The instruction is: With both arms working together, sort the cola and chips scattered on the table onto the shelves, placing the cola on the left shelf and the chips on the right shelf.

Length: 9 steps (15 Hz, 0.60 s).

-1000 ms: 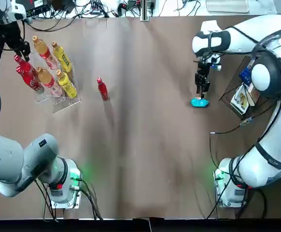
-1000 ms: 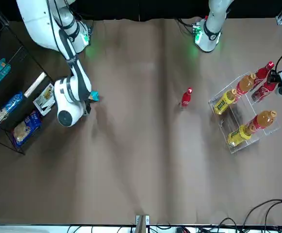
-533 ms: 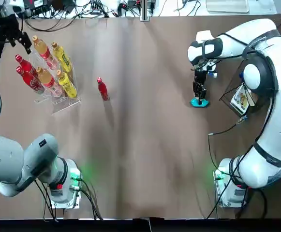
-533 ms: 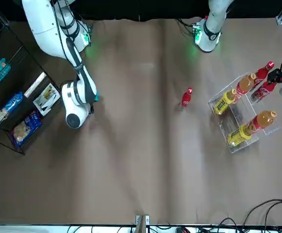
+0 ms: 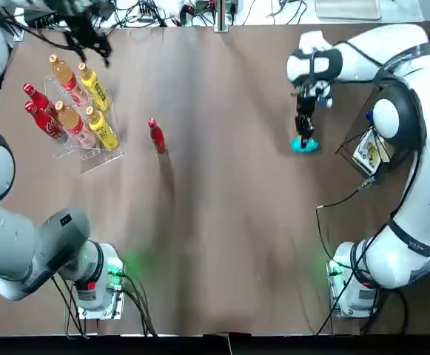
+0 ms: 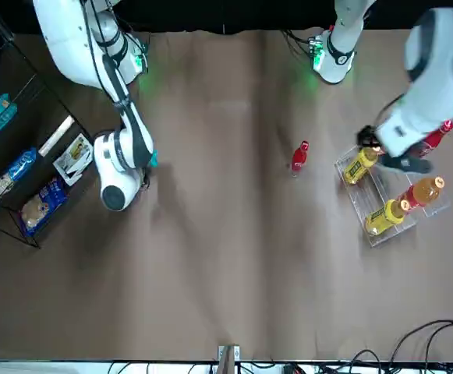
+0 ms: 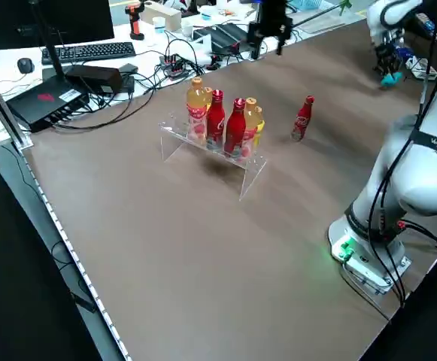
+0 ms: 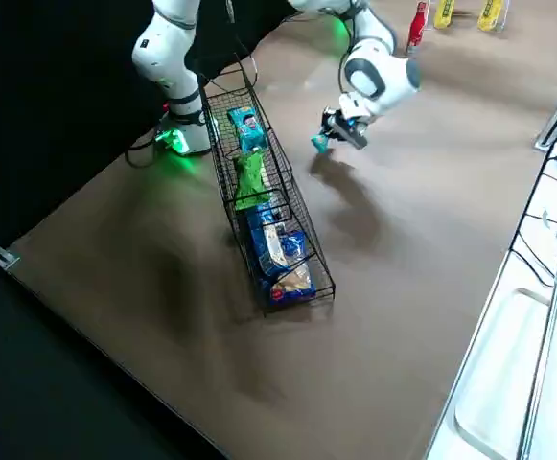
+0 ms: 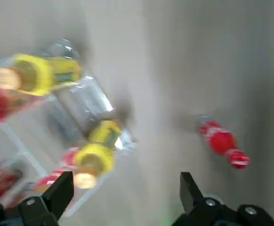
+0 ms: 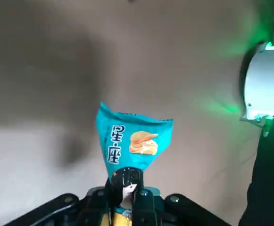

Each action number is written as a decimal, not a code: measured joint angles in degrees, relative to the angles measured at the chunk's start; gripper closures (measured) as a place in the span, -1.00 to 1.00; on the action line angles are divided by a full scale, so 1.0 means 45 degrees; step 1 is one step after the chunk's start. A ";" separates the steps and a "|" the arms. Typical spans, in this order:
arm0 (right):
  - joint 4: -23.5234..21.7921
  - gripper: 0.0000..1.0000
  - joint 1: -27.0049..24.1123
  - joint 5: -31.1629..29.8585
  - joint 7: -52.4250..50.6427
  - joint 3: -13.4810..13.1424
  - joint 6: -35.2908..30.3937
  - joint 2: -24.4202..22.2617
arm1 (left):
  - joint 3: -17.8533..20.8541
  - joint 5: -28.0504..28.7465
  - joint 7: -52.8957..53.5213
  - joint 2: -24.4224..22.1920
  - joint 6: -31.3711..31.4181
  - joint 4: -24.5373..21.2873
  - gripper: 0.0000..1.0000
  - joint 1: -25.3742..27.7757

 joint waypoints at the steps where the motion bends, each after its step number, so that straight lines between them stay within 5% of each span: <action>1: 0.0572 0.68 -0.0003 -0.0249 -0.0023 -0.0104 -0.0591 -0.0266 | -0.0459 -0.0070 -0.0731 0.0313 -0.0010 -0.0092 -0.99 -0.0214; 5: 0.2697 0.68 -0.0284 -0.1481 -0.1268 -0.0298 -0.2949 -0.1414 | -0.0853 -0.0095 -0.2743 0.1897 -0.0019 -0.0809 -0.99 -0.1971; 9: 0.4296 0.68 -0.0949 -0.2468 -0.3920 -0.0331 -0.4503 -0.2417 | -0.0855 -0.0094 -0.3034 0.2322 -0.0218 -0.1512 -0.97 -0.2468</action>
